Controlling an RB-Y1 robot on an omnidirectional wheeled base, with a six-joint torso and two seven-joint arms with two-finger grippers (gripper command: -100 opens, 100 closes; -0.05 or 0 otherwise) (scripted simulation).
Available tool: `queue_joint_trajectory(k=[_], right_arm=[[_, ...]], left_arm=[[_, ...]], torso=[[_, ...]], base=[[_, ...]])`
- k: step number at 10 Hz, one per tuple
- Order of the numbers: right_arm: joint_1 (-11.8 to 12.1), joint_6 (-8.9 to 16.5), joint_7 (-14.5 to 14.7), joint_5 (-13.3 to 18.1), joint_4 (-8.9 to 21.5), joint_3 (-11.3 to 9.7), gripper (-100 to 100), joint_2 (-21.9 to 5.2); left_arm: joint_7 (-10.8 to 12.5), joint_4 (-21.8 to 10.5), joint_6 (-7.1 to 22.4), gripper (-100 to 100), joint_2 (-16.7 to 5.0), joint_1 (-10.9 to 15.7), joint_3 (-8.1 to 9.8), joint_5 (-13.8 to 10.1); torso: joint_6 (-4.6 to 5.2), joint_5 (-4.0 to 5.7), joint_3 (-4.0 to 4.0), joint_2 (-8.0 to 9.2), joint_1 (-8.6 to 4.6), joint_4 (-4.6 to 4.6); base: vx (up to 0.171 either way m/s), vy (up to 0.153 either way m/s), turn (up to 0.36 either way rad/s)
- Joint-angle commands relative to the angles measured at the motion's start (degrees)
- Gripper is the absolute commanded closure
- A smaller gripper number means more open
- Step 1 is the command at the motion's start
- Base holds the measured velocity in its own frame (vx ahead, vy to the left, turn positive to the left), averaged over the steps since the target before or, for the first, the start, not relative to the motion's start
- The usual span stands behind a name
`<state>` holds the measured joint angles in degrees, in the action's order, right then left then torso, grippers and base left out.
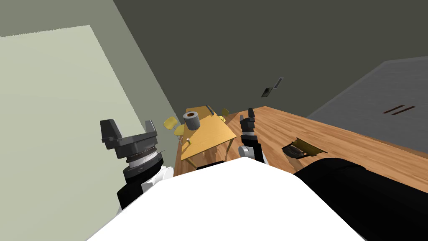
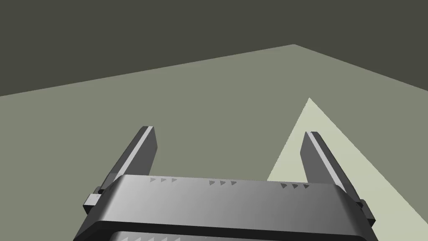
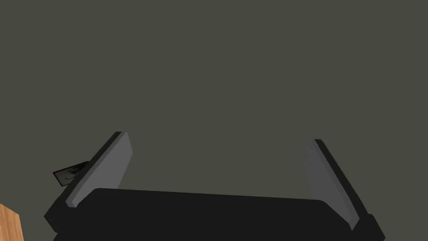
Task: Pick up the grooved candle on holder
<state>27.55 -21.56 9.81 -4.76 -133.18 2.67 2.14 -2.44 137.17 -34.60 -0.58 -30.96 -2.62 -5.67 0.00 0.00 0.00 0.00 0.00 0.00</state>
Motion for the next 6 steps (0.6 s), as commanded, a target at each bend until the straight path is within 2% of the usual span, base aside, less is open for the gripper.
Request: queue_joint_trajectory(k=[1,3,6], right_arm=[[0.0,0.0,0.0,0.0,0.0,0.0,0,0.0],[0.0,0.0,0.0,0.0,0.0,0.0,0,0.0],[-0.01,0.0,0.0,0.0,0.0,-0.01,0,0.0]], left_arm=[[0.35,-1.82,0.17,-100,-2.22,0.83,0.5,-1.12],[0.86,-4.4,0.37,-100,-4.01,1.99,1.25,-2.81],[2.01,-9.82,0.74,-100,-5.97,4.52,2.88,-6.53]], torso=[[0.0,0.0,0.0,0.0,0.0,0.0],[0.01,0.02,-0.02,0.04,-0.11,-0.01],[0.01,0.03,-0.07,0.13,-0.15,-0.03]], base=[[-0.009,-0.024,-0.036],[-0.022,-0.038,-0.033],[-0.041,-0.046,-0.04]])
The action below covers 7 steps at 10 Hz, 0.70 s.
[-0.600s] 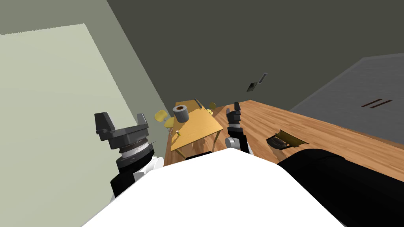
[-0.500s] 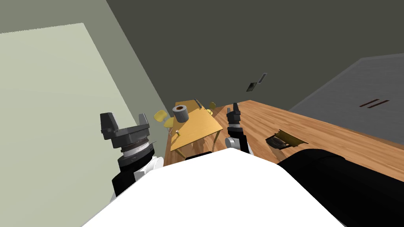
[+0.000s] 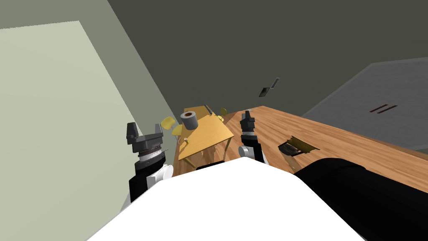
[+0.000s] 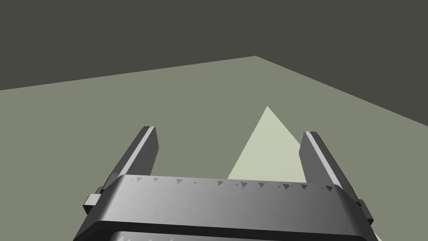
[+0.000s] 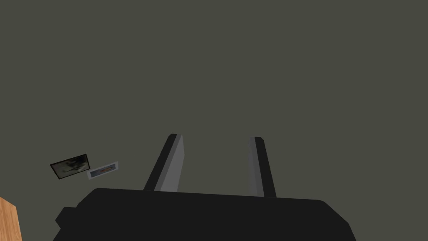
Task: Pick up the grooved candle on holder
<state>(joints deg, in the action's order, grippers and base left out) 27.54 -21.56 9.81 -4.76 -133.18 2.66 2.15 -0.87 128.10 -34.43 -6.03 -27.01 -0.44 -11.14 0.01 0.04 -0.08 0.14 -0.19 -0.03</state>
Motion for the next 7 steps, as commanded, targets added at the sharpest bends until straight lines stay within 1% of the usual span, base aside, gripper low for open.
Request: queue_joint_trajectory(k=[1,3,4,6,7], right_arm=[[0.0,0.0,0.0,0.0,0.0,0.0,0,0.0],[0.0,0.0,0.0,0.0,0.0,0.0,0,0.0],[0.0,0.0,0.0,0.0,0.0,0.0,0,0.0],[0.0,0.0,0.0,0.0,0.0,0.0,0,0.0],[0.0,0.0,0.0,0.0,0.0,0.0,0,0.0]], left_arm=[[0.91,-2.86,0.71,-100,-1.0,1.6,1.36,-2.58],[1.93,-6.76,1.01,-100,-1.71,3.85,2.82,-5.94],[1.93,-7.61,1.01,-100,-1.71,3.85,2.82,-5.94],[3.05,-11.45,1.32,-100,-2.14,6.3,4.45,-9.67],[3.05,-12.83,1.32,-100,-2.14,6.3,4.45,-9.67]], torso=[[0.0,0.0,0.0,0.0,0.0,0.0],[0.01,0.01,0.01,-0.01,-0.04,0.0],[0.0,0.02,0.01,-0.02,-0.08,0.0],[0.0,0.0,0.03,-0.05,0.01,0.01],[0.0,0.01,0.01,-0.02,-0.01,0.0]], base=[[-0.038,-0.053,-0.046],[-0.038,-0.071,-0.066],[-0.025,-0.055,-0.01],[-0.033,-0.051,-0.052],[-0.029,-0.039,-0.024]])
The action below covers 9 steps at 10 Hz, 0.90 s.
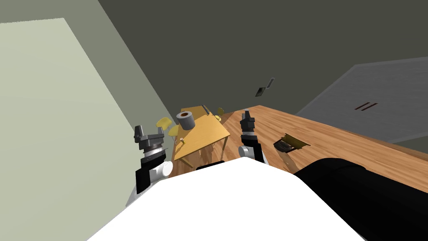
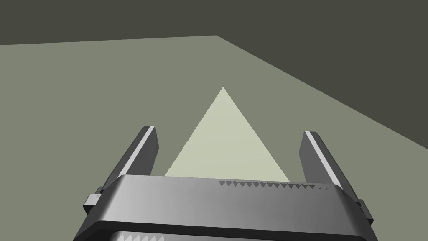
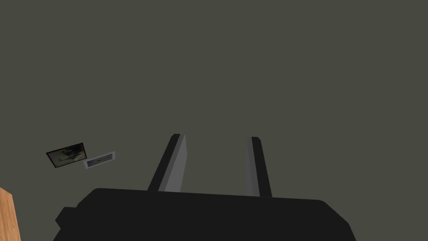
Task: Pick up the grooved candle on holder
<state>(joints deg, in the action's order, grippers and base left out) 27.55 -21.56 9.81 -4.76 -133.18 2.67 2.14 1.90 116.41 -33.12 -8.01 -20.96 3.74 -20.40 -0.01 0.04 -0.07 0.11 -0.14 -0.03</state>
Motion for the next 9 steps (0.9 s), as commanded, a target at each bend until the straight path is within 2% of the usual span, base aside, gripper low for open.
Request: queue_joint_trajectory(k=[1,2,3,4,5,6,7,8,9], right_arm=[[0.0,0.0,0.0,0.0,0.0,0.0,0,0.0],[0.0,0.0,0.0,0.0,0.0,0.0,0,0.0],[0.0,0.0,0.0,0.0,0.0,0.0,0,0.0],[0.0,0.0,0.0,0.0,0.0,0.0,0,0.0],[0.0,0.0,0.0,0.0,0.0,0.0,0,0.0],[0.0,0.0,0.0,0.0,0.0,0.0,0,0.0],[0.0,0.0,0.0,0.0,0.0,0.0,0,0.0],[0.0,0.0,0.0,0.0,0.0,0.0,0,0.0],[0.0,0.0,0.0,0.0,0.0,0.0,0,0.0]], left_arm=[[0.86,-2.86,0.19,-100,-0.3,1.54,1.15,-2.39],[0.86,-3.92,0.19,-100,-0.3,1.54,1.15,-2.39],[1.45,-5.82,0.37,-100,-0.39,2.86,2.06,-4.43],[1.45,-6.81,0.37,-100,-0.39,2.86,2.06,-4.43],[2.05,-9.09,0.56,-100,-0.44,4.22,2.99,-6.52],[2.05,-9.81,0.56,-100,-0.44,4.22,2.99,-6.52],[2.65,-12.04,0.77,-100,-0.47,5.6,3.95,-8.65],[2.65,-12.91,0.77,-100,-0.47,5.6,3.95,-8.65],[3.24,-14.94,0.99,-100,-0.47,7.01,4.93,-10.8]], torso=[[0.0,0.0,0.0,0.0,0.0,0.0],[0.01,0.0,0.01,-0.01,-0.01,0.0],[0.0,-0.01,0.02,-0.03,0.02,0.01],[0.01,-0.01,0.02,-0.03,0.02,0.01],[0.0,-0.01,0.02,-0.03,0.04,0.01],[0.01,-0.01,0.02,-0.04,0.02,0.01],[0.0,-0.01,0.03,-0.05,0.03,0.01],[0.01,-0.01,0.03,-0.06,0.01,0.01],[-0.01,0.0,0.03,-0.05,0.03,0.01]], base=[[-0.025,-0.045,-0.048],[-0.02,-0.033,-0.02],[-0.025,-0.038,-0.059],[-0.021,-0.029,-0.023],[-0.02,-0.036,-0.051],[-0.014,-0.03,-0.03],[-0.015,-0.039,-0.059],[-0.016,-0.035,-0.035],[-0.021,-0.038,-0.066]])
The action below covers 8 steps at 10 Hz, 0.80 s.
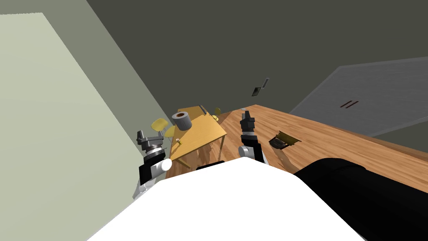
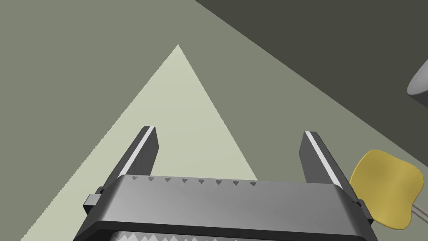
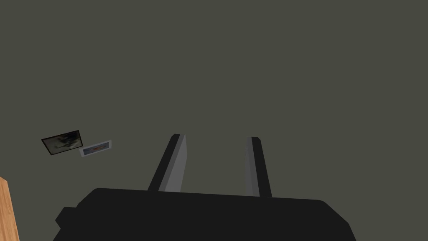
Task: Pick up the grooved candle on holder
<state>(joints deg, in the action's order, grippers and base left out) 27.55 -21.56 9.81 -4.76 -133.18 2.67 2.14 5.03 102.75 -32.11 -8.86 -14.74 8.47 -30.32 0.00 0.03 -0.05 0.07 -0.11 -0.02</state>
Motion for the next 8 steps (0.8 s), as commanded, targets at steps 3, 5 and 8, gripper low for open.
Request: queue_joint_trajectory(k=[3,5,8], right_arm=[[0.0,0.0,0.0,0.0,0.0,0.0,0,0.0],[0.0,0.0,0.0,0.0,0.0,0.0,0,0.0],[0.01,0.0,0.0,0.0,0.0,0.0,0,0.0]], left_arm=[[0.69,-5.71,0.23,-100,0.39,2.21,1.18,-3.04],[1.26,-9.04,0.49,-100,0.41,3.63,2.18,-5.21],[1.81,-12.43,0.77,-100,0.43,5.05,3.18,-7.38]], torso=[[0.0,0.0,0.02,-0.04,0.01,0.01],[0.0,0.0,0.02,-0.03,0.0,0.01],[-0.02,0.0,0.03,-0.05,0.03,0.01]], base=[[-0.01,-0.031,-0.05],[-0.01,-0.034,-0.059],[-0.003,-0.025,-0.039]])
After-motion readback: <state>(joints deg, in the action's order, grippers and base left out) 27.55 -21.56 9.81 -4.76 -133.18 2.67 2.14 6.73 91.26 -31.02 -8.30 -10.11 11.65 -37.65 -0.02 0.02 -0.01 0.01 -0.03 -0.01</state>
